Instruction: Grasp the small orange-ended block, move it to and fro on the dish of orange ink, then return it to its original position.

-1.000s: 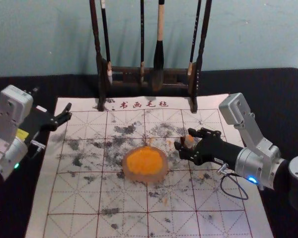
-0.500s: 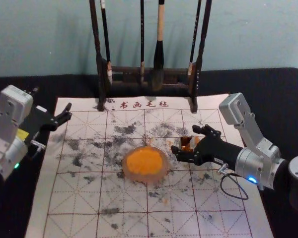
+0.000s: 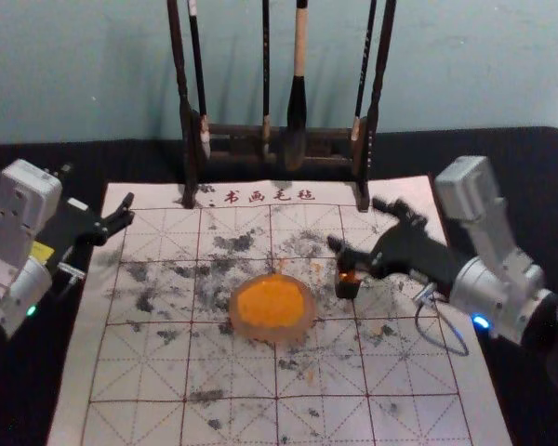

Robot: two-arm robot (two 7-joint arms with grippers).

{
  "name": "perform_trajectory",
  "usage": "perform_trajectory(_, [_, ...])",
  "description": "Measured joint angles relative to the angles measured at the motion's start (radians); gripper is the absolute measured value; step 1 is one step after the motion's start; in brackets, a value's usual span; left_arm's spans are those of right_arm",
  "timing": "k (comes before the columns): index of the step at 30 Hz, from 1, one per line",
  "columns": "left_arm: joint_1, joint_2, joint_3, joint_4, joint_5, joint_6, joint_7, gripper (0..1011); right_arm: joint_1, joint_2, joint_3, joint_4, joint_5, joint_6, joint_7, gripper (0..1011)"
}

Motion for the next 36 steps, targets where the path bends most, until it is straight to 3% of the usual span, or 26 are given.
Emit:
perform_trajectory(1, [0.000, 0.000, 0.000, 0.000, 0.000, 0.000, 0.000, 1001, 0.000, 0.000, 0.000, 0.000, 0.000, 0.000, 0.000, 1000])
perform_trajectory(3, [0.000, 0.000, 0.000, 0.000, 0.000, 0.000, 0.000, 1001, -0.020, -0.010, 0.028, -0.019, -0.012, -0.056, -0.034, 1000])
perform_trajectory(7, [0.000, 0.000, 0.000, 0.000, 0.000, 0.000, 0.000, 1001, -0.062, -0.046, 0.079, -0.023, -0.074, -0.137, -0.156, 1000])
perform_trajectory(14, [0.000, 0.000, 0.000, 0.000, 0.000, 0.000, 0.000, 1001, -0.090, -0.112, 0.120, 0.058, -0.148, -0.160, -0.300, 1000])
perform_trajectory(21, [0.000, 0.000, 0.000, 0.000, 0.000, 0.000, 0.000, 1001, -0.085, -0.145, 0.127, 0.127, -0.166, -0.138, -0.312, 1000])
perform_trajectory(36, [0.000, 0.000, 0.000, 0.000, 0.000, 0.000, 0.000, 1001, -0.087, -0.143, 0.128, 0.119, -0.167, -0.142, -0.314, 1000])
